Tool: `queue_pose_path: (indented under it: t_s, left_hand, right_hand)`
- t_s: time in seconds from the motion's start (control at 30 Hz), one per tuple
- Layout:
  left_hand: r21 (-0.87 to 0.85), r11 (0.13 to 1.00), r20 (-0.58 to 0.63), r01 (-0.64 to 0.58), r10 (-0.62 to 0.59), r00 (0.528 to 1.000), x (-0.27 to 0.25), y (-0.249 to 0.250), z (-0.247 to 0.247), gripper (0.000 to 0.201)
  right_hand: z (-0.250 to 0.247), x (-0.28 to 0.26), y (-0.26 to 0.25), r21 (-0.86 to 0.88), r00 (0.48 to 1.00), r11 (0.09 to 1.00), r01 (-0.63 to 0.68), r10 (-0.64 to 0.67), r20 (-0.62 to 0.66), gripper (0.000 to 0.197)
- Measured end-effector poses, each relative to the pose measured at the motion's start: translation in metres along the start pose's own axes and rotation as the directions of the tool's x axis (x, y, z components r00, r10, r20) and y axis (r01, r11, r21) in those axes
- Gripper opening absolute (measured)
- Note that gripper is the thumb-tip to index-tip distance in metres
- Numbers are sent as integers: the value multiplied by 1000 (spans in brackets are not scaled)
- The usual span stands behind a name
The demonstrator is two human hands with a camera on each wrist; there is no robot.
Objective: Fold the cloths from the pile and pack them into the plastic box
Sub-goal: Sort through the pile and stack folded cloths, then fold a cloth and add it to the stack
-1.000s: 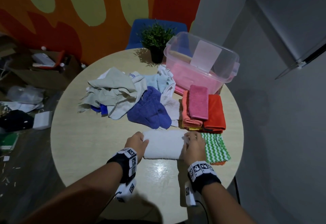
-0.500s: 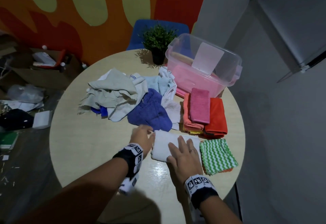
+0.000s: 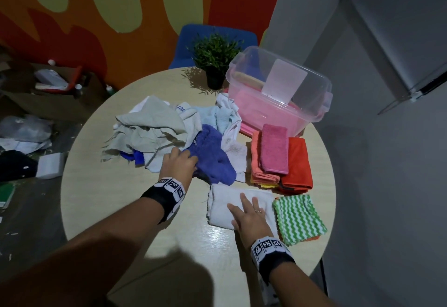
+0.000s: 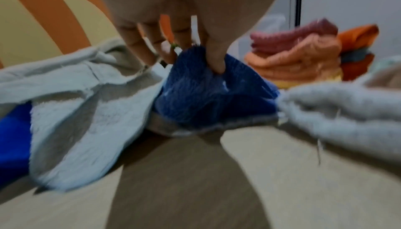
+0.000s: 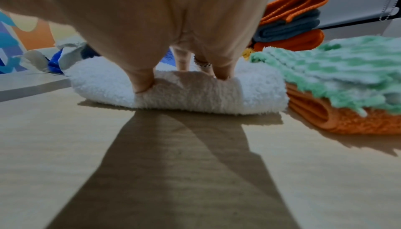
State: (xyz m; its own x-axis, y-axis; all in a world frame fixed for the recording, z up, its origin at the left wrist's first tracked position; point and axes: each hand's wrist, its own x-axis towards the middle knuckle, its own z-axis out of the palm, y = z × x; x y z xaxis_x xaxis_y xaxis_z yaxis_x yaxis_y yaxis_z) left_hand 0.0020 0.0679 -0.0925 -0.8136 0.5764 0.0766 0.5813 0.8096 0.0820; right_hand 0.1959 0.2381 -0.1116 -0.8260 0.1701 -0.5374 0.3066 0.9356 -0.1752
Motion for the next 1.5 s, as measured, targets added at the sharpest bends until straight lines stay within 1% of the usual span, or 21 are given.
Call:
queue_pose_path:
  t_s: [0.1,0.17,0.27,0.33,0.4,0.47,0.53,0.57,0.63,0.73,0.8,0.83,0.9,0.93,1.0,1.1,1.2,1.27,1.33,1.43,1.5]
  left_hand:
    - [-293,943,-281,-160,75,957,0,6,-22,7]
    - [-402,884,-397,-237,64,915,-2,8,-44,12]
    - [-551,811,-410,-198,-56,910,-8,4,-72,12]
    - [-637,747,-380,-187,-94,920,-15,2,-89,11]
    - [-672,704,-363,-231,-41,931,-19,0,-106,10]
    - [-693,662,-336,-284,52,941,-21,-1,-121,10]
    - [-710,627,-296,-321,147,944,-22,0,-137,11]
    - [-726,607,-272,-323,178,946,-22,1,-145,12]
    - [-757,571,-235,-317,214,948,-22,3,-163,10]
    - [-762,563,-235,-319,219,947,-22,-3,-180,1]
    - [-745,608,-152,-273,244,958,-22,-16,-183,13]
    - [-699,665,-96,-264,279,956,-23,-22,-181,16]
    - [-562,770,-21,-301,350,936,-28,-31,-176,9]
    - [-540,785,-14,-305,353,935,-31,-33,-174,4]
    - [-643,731,-31,-230,275,961,-38,-37,-170,4]
    - [-856,501,-58,-123,143,988,-43,-35,-171,10]
    - [-884,447,-106,-135,91,990,-45,-32,-176,6]
    - [-908,404,-81,-108,82,993,-45,-33,-182,17]
    - [-898,429,-36,-101,158,987,-44,-40,-187,25]
    - [-656,714,-23,-244,305,952,-42,-57,-190,14]
    - [-580,778,-27,-242,279,960,-41,-69,-190,8]
  right_hand:
    - [-2,0,-6,-24,1000,1000,-12,12,4,50]
    - [-1,-1,-5,15,1000,1000,-16,16,-2,51]
    - [-2,-6,-3,298,998,954,-20,39,-58,59]
    - [-14,-11,-8,496,980,868,25,76,-183,64]
    - [-34,-14,-22,662,931,737,140,131,-342,72]
    - [-60,-18,-36,660,831,667,345,110,-545,85]
    - [-91,-24,-51,520,724,693,500,-5,-689,97]
    - [-109,-28,-58,437,696,727,529,-78,-714,99]
    - [-144,-38,-75,314,684,778,543,-194,-703,78]
    - [-177,-52,-84,226,629,806,547,-217,-746,22]
    - [-189,-62,-83,313,644,782,539,-144,-751,9]
    - [-193,-67,-82,354,651,760,545,-117,-750,12]
    - [-197,-75,-85,458,677,674,580,-86,-731,14]
    - [-199,-78,-88,502,695,636,586,-77,-715,13]
    - [-201,-84,-92,499,702,647,576,-78,-708,13]
    - [-205,-90,-94,464,694,664,586,-117,-711,28]
    - [-207,-94,-97,459,722,696,552,-124,-681,51]
    - [-210,-97,-97,410,711,761,503,-94,-697,51]
    - [-216,-99,-94,377,678,794,478,-60,-733,38]
    - [-221,-105,-87,396,656,790,468,-10,-755,22]
    - [-222,-107,-80,456,668,754,472,31,-744,21]
